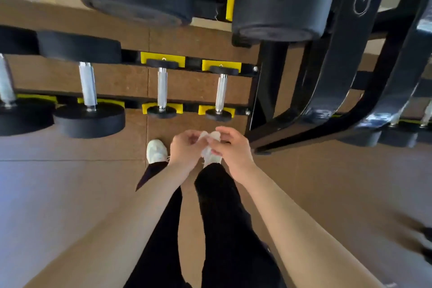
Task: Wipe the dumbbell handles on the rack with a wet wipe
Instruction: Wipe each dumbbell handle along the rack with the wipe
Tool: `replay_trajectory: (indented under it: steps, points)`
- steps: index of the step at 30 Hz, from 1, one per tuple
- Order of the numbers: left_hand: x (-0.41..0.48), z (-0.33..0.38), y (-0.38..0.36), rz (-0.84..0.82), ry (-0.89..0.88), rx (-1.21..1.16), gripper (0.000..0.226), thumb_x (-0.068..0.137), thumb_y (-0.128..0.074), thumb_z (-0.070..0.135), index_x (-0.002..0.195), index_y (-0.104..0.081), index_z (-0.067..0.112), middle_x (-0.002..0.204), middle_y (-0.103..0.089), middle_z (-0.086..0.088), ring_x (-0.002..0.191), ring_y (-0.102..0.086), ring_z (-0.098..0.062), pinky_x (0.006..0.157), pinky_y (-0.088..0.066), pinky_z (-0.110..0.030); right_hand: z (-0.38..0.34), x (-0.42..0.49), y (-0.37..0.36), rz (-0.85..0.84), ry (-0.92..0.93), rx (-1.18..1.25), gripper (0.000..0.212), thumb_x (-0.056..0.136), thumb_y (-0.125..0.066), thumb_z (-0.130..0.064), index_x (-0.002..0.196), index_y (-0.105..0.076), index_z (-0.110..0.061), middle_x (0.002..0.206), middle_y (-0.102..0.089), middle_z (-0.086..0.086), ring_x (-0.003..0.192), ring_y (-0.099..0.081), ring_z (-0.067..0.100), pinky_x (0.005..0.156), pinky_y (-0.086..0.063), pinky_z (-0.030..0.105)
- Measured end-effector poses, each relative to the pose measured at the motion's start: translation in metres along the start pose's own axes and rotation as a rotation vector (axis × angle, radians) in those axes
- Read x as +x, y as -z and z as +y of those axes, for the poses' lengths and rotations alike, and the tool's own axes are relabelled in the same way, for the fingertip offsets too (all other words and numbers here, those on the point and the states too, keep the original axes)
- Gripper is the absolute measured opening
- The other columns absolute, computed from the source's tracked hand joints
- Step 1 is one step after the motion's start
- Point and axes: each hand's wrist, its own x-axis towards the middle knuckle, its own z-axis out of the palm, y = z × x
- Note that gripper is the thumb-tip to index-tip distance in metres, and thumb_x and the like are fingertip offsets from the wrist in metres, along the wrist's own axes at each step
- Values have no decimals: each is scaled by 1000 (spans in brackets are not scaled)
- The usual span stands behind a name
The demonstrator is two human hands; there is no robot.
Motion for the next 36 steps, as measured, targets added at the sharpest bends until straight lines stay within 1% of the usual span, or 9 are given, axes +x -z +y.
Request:
replay_trajectory:
  steps: [3, 5, 8, 11, 15, 18, 25, 32, 36]
  points:
    - [41, -16, -32, 76, 119, -108, 13, 92, -73, 29, 101, -68, 21, 91, -72, 3, 85, -68, -11, 73, -57, -28, 30, 42, 3, -36, -35, -34, 52, 84, -79, -13, 132, -60, -20, 113, -66, -8, 104, -68, 16, 83, -62, 35]
    - [65, -21, -52, 73, 177, -198, 11, 89, -74, 23, 99, -70, 19, 92, -73, -1, 88, -71, -17, 82, -61, -37, 43, 69, 6, -31, 9, -114, 39, 85, -79, -18, 122, -68, -19, 106, -72, -3, 98, -71, 18, 80, -62, 35]
    - [91, -27, -72, 74, 233, -324, 7, 88, -73, 14, 95, -74, 13, 91, -73, -6, 92, -72, -23, 82, -61, -36, 50, 111, 14, -9, 120, -317, 17, 85, -79, -22, 101, -77, -16, 86, -76, 0, 80, -73, 19, 74, -63, 41]
    - [118, -32, -85, 79, 197, -334, 6, 81, -76, 13, 87, -76, 13, 86, -74, -6, 92, -72, -23, 86, -61, -38, 46, 154, 23, -31, 194, -428, 5, 84, -79, -20, 89, -79, -21, 80, -75, 1, 79, -73, 24, 75, -62, 49]
    - [155, -35, -99, 92, 105, -267, 4, 85, -77, 24, 87, -74, 23, 83, -73, 2, 79, -67, -12, 78, -60, -31, 30, 203, 31, -74, 175, -373, 28, 80, -77, -7, 107, -75, -15, 101, -73, 4, 93, -72, 21, 80, -63, 40]
    - [177, -30, -106, 80, 22, -270, 6, 86, -78, 22, 90, -74, 22, 83, -75, 1, 70, -64, -9, 71, -59, -30, 21, 226, 34, -92, 165, -276, 22, 82, -77, -3, 101, -72, -12, 104, -72, 11, 92, -72, 24, 75, -62, 32]
    - [198, -54, -108, 196, -135, 129, 36, 79, -79, 35, 113, -69, 28, 114, -63, 4, 103, -60, -16, 79, -47, -27, 5, 267, 41, 401, 265, -117, 25, 80, -79, -5, 101, -71, -14, 92, -72, -1, 77, -73, 10, 68, -60, 22]
    - [201, -69, -105, 200, -154, 268, 37, 75, -82, 50, 101, -72, 26, 94, -65, 6, 89, -61, -14, 70, -43, -26, 45, 271, 16, 404, 307, -278, 19, 80, -76, -6, 96, -78, -14, 90, -73, -3, 85, -70, 13, 77, -60, 33]
    - [202, -69, -102, 174, -168, 278, 37, 74, -83, 51, 98, -72, 26, 92, -65, 6, 88, -61, -14, 71, -45, -28, 55, 260, 35, 199, 268, -533, 13, 80, -79, -6, 92, -78, -11, 83, -71, -3, 80, -68, 14, 75, -59, 35]
